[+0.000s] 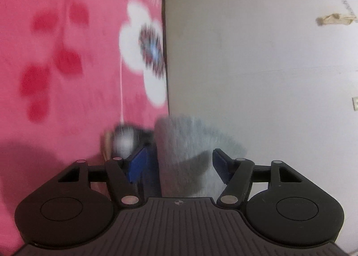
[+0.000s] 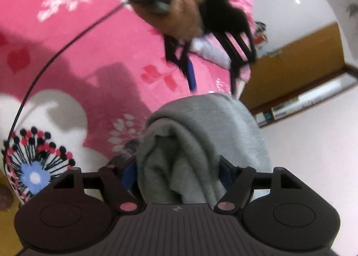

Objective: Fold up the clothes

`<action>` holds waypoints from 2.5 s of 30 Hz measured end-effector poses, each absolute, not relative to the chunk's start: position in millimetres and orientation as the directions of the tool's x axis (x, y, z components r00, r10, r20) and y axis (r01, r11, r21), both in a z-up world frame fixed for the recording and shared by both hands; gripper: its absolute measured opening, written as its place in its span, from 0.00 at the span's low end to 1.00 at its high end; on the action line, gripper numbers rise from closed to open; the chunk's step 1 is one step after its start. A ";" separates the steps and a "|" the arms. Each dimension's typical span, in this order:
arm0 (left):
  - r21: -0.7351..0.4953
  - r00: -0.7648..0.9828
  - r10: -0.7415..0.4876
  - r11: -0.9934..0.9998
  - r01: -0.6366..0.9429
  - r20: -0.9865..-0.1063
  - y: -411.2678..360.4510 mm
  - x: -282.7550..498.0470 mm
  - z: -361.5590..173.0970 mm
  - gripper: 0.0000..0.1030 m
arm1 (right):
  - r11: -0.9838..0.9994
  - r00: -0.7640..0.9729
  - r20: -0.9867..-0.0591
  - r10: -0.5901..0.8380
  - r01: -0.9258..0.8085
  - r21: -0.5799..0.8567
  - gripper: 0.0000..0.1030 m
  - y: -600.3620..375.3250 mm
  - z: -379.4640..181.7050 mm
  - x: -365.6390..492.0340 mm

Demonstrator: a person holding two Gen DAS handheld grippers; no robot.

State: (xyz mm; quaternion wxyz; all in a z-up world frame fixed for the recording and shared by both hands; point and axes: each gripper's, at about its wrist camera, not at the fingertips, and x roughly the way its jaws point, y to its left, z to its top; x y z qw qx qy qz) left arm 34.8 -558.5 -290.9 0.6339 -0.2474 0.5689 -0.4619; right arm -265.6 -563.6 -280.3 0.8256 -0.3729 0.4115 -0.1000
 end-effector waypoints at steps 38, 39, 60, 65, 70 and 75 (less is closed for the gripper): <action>-0.113 0.217 -0.674 0.410 0.905 -0.706 -570.6 -130.9 -246.5 0.71 | 0.883 0.706 -0.689 -0.166 0.417 0.215 0.52 -859.5 -238.2 -227.9; -0.094 0.227 -0.674 0.405 0.909 -0.702 -569.6 -132.0 -240.5 0.71 | 0.879 0.711 -0.677 -0.190 0.430 0.205 0.52 -857.7 -226.3 -241.2; -0.262 0.077 -0.646 0.413 0.872 -0.759 -576.4 -108.8 -187.3 0.75 | 0.709 0.477 -0.859 -0.185 0.671 0.219 0.53 -765.7 -198.2 -376.9; -0.240 0.084 -0.633 0.409 0.880 -0.770 -535.3 -131.7 -148.0 0.77 | 0.697 0.411 -0.872 -0.264 0.707 0.122 0.64 -699.4 -148.4 -398.9; -0.270 0.072 -0.652 0.410 0.871 -0.755 -480.2 -164.1 -114.8 0.85 | 0.640 0.361 -0.852 -0.379 0.767 0.040 0.84 -623.6 -102.2 -412.4; -0.263 0.096 -0.656 0.426 0.866 -0.748 -423.1 -187.4 -77.7 0.94 | 0.539 0.319 -0.830 -0.458 0.842 0.026 0.97 -552.9 -66.7 -420.6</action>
